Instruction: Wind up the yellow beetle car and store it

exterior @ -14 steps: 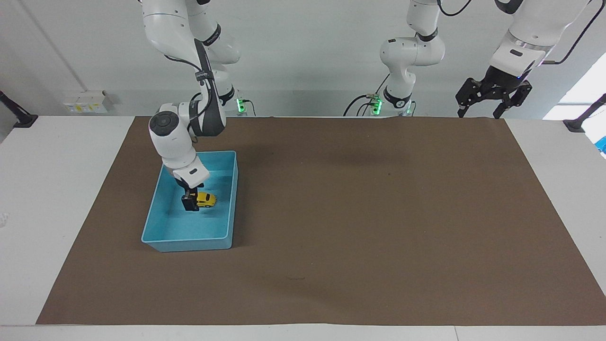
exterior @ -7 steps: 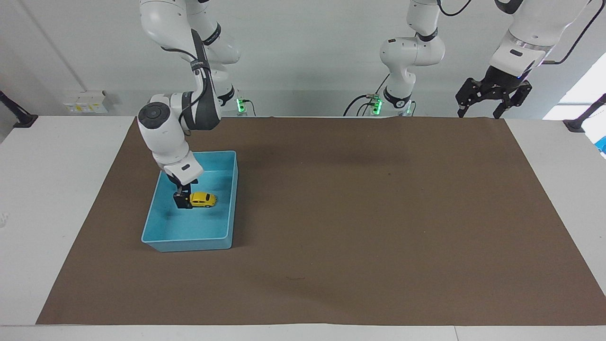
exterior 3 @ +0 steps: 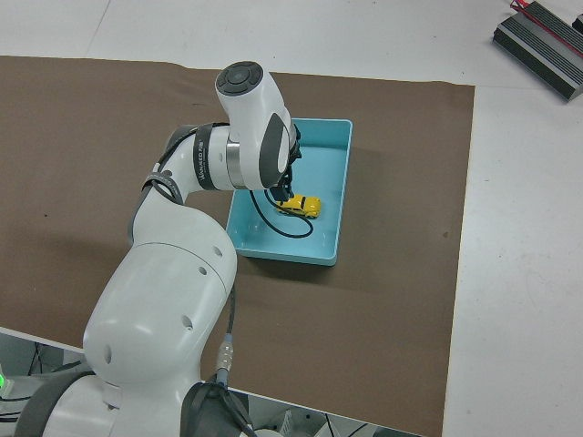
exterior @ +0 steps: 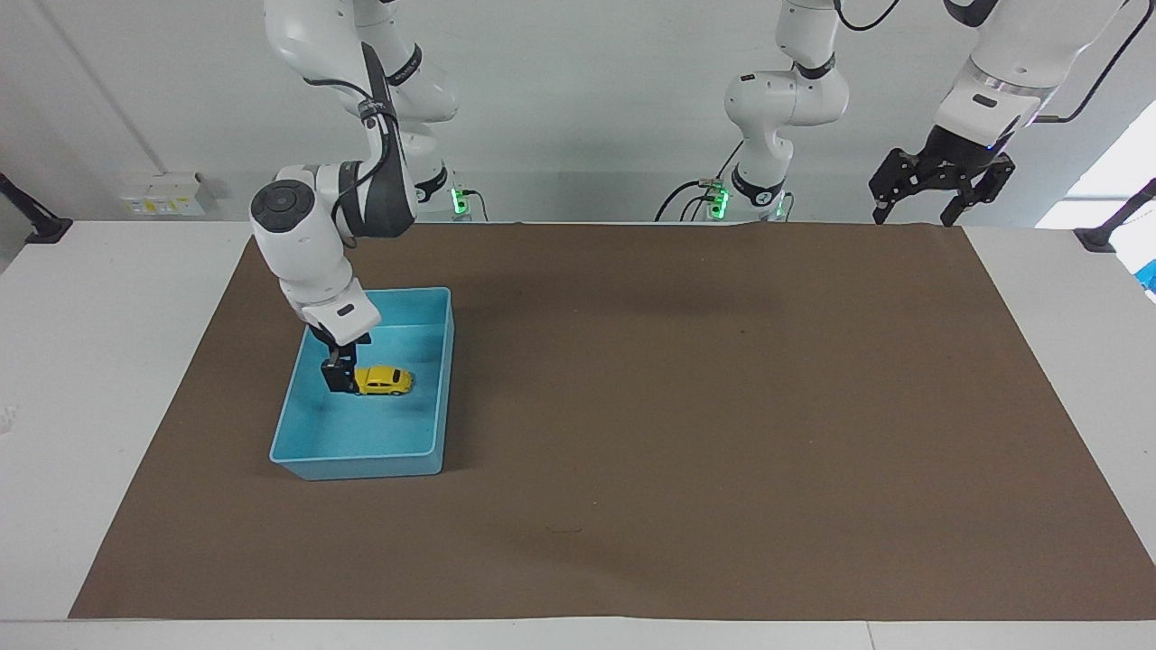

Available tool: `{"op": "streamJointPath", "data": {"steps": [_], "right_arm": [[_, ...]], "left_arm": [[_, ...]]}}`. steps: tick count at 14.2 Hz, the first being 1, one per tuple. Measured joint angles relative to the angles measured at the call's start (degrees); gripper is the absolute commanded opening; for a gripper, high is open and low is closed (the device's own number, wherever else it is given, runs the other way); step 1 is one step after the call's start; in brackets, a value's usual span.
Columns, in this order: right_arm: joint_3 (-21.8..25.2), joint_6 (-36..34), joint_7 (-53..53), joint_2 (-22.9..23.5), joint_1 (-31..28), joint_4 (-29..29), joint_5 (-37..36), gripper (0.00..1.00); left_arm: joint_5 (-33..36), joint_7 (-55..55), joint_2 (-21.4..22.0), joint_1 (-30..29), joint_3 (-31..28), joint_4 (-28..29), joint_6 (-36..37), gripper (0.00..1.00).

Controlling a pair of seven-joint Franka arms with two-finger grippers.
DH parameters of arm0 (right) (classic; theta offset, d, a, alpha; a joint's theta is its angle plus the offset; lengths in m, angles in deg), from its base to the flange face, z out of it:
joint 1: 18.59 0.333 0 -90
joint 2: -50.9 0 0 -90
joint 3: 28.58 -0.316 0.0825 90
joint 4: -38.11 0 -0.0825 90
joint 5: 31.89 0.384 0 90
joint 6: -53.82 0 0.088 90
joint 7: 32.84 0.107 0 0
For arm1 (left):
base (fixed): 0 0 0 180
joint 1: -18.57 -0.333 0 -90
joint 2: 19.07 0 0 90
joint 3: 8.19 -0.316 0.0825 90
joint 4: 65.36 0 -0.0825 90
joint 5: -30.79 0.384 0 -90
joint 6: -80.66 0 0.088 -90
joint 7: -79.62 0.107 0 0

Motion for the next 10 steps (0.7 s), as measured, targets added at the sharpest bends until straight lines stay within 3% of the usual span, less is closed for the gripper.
{"op": "streamJointPath", "data": {"steps": [10], "right_arm": [[0.1, -5.0, 0.0, -1.1, -0.2, -5.4, 2.2, 1.0]], "left_arm": [[0.0, 0.0, 0.0, 0.0, 0.0, 0.0, 0.0, 1.0]]}}
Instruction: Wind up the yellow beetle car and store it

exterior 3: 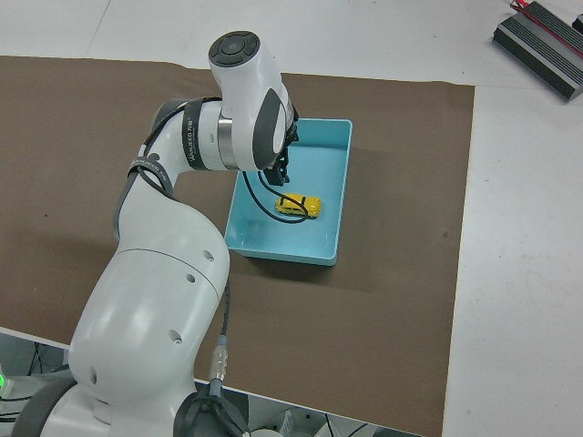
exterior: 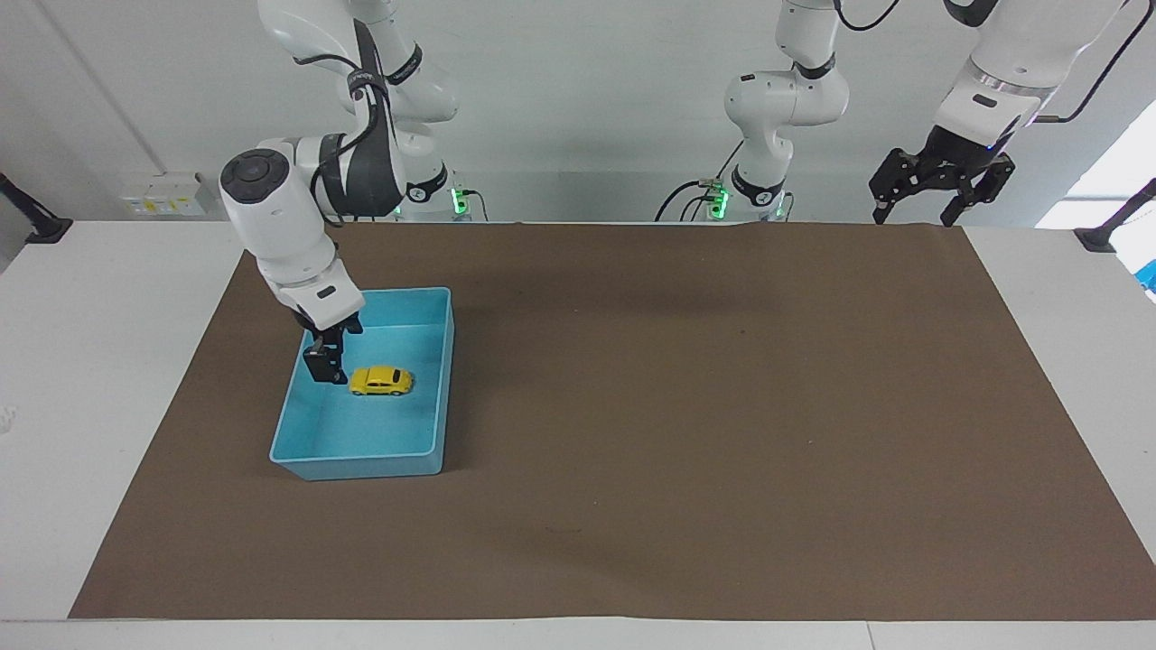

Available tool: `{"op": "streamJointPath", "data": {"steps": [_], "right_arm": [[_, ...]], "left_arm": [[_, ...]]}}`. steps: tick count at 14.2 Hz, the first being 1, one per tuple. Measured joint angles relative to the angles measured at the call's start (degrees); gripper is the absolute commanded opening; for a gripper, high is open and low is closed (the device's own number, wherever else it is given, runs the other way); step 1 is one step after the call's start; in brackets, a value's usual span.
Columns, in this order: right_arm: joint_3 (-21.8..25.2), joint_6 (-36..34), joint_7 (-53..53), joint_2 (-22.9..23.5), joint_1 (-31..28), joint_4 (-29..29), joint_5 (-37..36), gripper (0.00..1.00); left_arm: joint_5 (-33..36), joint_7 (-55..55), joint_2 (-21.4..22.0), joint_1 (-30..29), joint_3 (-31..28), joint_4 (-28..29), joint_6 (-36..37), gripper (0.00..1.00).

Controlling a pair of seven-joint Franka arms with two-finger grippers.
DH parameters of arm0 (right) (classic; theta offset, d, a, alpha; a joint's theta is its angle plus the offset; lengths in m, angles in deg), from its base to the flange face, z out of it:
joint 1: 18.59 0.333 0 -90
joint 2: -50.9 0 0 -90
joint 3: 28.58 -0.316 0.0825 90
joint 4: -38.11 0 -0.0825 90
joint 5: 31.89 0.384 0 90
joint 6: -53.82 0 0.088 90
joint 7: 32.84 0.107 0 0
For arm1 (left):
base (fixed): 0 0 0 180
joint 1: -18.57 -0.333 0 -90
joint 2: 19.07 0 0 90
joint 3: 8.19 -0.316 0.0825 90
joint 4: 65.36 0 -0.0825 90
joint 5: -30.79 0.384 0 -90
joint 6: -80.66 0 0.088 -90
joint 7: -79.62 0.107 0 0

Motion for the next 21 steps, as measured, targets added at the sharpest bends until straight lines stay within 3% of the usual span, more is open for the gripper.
{"op": "streamJointPath", "data": {"steps": [10, 14, 21], "right_arm": [[-0.4, -3.5, 0.0, -2.0, 0.2, -3.6, 1.6, 1.0], [-0.2, -6.8, 0.4, -5.2, 0.2, -3.9, 1.8, 1.0], [7.5, -10.2, 1.9, -9.3, 5.2, -4.1, 2.0, 1.0]], "left_arm": [[0.0, 0.0, 0.0, 0.0, 0.0, 0.0, 0.0, 1.0], [0.0, 0.0, 0.0, 0.0, 0.0, 0.0, 0.0, 1.0], [0.0, 0.0, 0.0, 0.0, 0.0, 0.0, 0.0, 1.0]]}}
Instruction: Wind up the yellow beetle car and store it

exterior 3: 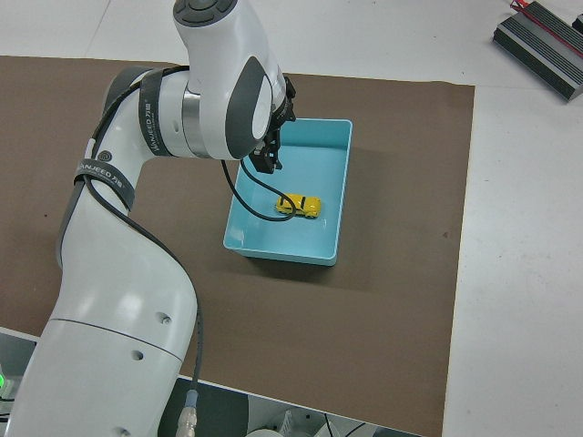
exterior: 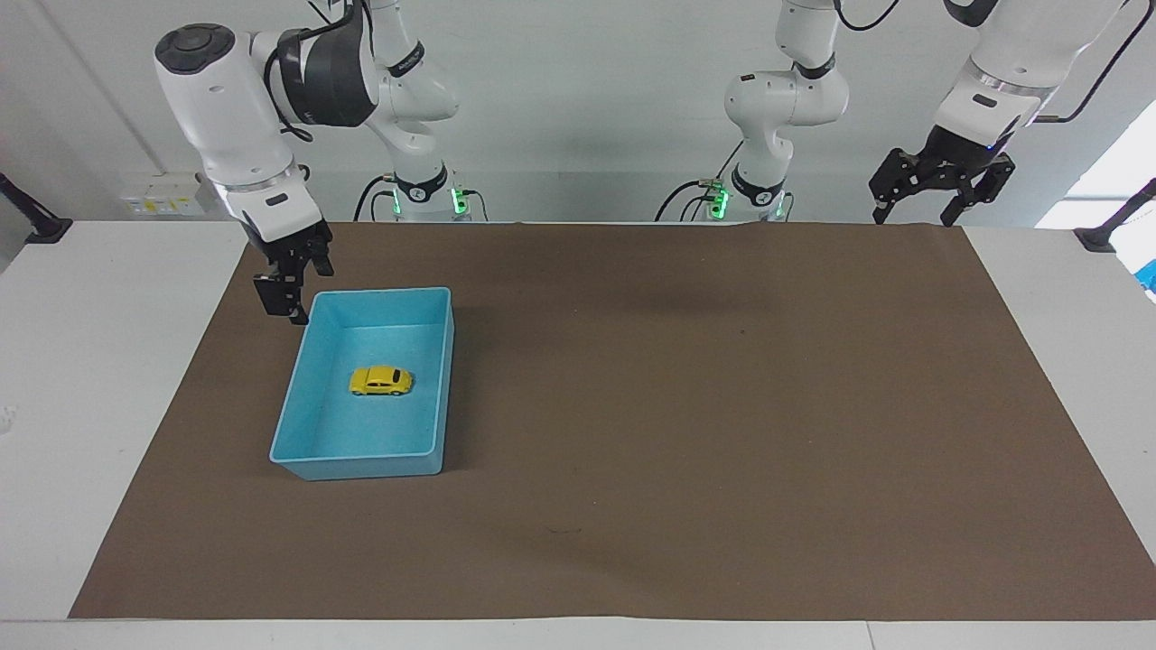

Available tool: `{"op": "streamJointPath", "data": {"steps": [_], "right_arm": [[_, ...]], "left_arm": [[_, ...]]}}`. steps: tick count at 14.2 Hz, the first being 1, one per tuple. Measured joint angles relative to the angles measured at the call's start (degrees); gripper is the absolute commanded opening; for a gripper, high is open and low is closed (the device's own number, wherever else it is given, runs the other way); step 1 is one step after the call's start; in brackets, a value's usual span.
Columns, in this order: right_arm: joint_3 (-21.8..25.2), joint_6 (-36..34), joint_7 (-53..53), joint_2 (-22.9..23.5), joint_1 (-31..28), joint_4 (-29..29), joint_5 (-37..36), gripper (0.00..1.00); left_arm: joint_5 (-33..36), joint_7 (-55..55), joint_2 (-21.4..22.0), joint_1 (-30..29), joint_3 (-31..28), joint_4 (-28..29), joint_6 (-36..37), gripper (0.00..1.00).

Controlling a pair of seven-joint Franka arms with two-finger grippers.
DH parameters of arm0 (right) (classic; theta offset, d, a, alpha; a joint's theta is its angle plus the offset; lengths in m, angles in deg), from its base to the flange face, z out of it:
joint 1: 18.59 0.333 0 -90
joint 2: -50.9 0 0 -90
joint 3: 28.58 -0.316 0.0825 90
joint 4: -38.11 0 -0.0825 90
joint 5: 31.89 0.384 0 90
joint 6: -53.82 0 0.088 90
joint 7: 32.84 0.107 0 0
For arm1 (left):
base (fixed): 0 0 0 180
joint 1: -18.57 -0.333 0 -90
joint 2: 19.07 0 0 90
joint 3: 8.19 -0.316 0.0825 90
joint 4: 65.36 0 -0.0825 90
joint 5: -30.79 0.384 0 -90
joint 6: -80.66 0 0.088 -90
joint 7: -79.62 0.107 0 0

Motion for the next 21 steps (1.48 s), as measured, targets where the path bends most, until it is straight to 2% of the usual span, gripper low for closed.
{"op": "streamJointPath", "data": {"steps": [9, 21], "right_arm": [[2.4, -4.3, 11.7, -1.2, 1.1, -1.5, 3.8, 1.0], [3.0, -14.8, 41.2, -2.4, 2.7, -9.6, 4.5, 1.0]], "left_arm": [[0.0, 0.0, 0.0, 0.0, 0.0, 0.0, 0.0, 1.0], [0.0, 0.0, 0.0, 0.0, 0.0, 0.0, 0.0, 1.0]]}}
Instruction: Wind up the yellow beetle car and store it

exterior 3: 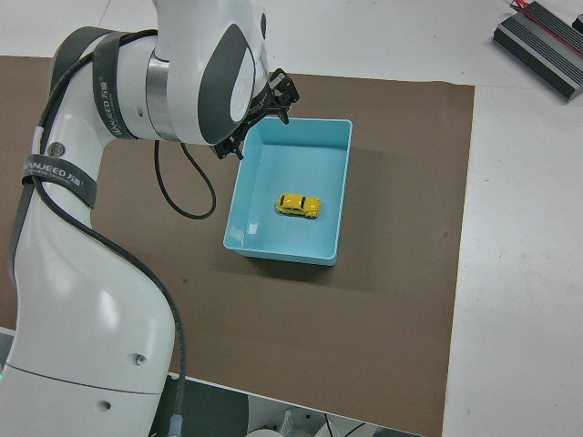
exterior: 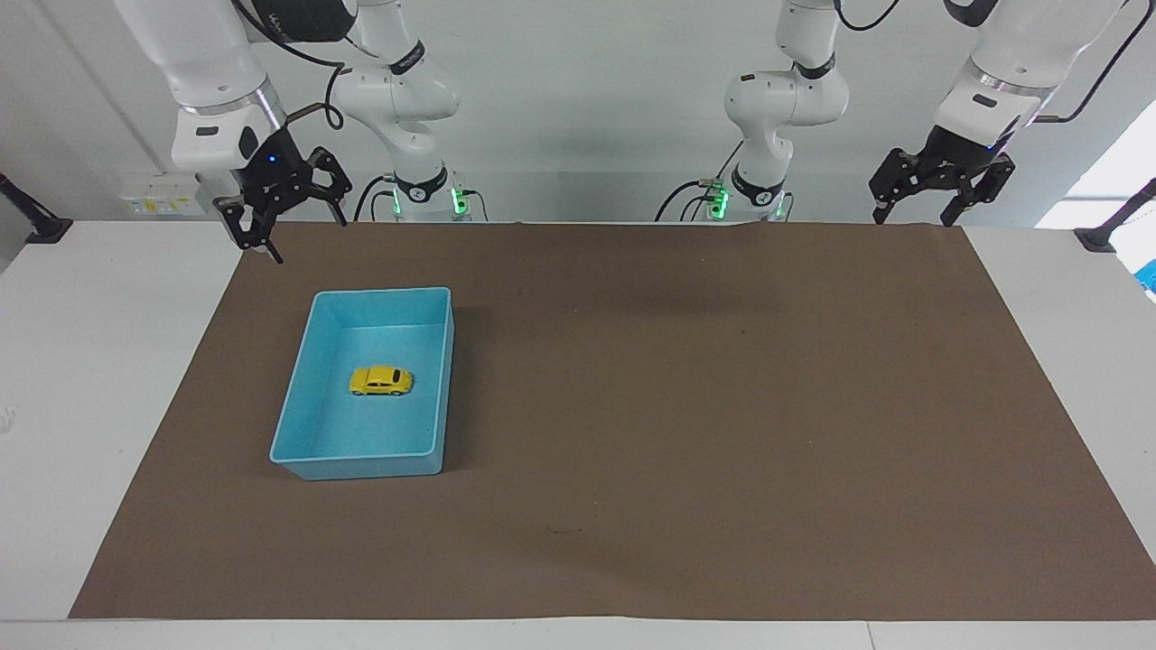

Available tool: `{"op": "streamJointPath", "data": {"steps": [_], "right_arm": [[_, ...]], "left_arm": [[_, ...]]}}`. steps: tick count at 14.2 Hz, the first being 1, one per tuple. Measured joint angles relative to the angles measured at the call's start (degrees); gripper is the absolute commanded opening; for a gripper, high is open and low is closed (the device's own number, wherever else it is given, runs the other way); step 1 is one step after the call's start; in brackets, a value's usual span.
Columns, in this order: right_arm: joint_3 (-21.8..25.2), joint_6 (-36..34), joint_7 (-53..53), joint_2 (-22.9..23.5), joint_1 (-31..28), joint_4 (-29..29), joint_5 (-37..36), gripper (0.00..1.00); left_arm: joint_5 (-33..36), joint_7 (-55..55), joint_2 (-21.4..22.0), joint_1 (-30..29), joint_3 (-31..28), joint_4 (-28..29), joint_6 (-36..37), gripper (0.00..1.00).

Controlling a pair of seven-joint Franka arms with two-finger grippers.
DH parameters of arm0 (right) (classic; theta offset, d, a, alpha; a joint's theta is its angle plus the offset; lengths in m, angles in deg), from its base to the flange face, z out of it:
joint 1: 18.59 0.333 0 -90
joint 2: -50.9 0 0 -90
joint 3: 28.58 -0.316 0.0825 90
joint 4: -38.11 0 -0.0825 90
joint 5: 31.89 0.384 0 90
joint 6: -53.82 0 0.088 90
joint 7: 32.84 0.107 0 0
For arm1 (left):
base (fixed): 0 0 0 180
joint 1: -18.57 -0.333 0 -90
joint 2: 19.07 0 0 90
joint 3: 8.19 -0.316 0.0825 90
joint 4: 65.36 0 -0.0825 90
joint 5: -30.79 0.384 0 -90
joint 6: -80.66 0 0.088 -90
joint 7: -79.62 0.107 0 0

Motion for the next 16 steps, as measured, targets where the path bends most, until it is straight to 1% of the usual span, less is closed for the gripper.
{"op": "streamJointPath", "data": {"steps": [4, 7, 11, 16], "right_arm": [[1.6, -1.2, 11.7, -0.1, 0.0, -0.4, -0.1, 1.0], [2.7, -2.2, 17.0, -0.1, -0.1, -0.9, -0.1, 1.0], [2.5, -4.4, 29.7, -0.1, 0.6, -2.1, -0.3, 1.0], [2.3, -5.4, 37.6, -0.1, 0.7, -2.9, -0.9, 1.0]], "left_arm": [[0.0, 0.0, 0.0, 0.0, 0.0, 0.0, 0.0, 1.0], [0.0, 0.0, 0.0, 0.0, 0.0, 0.0, 0.0, 1.0], [0.0, 0.0, 0.0, 0.0, 0.0, 0.0, 0.0, 1.0], [0.0, 0.0, 0.0, 0.0, 0.0, 0.0, 0.0, 1.0]]}}
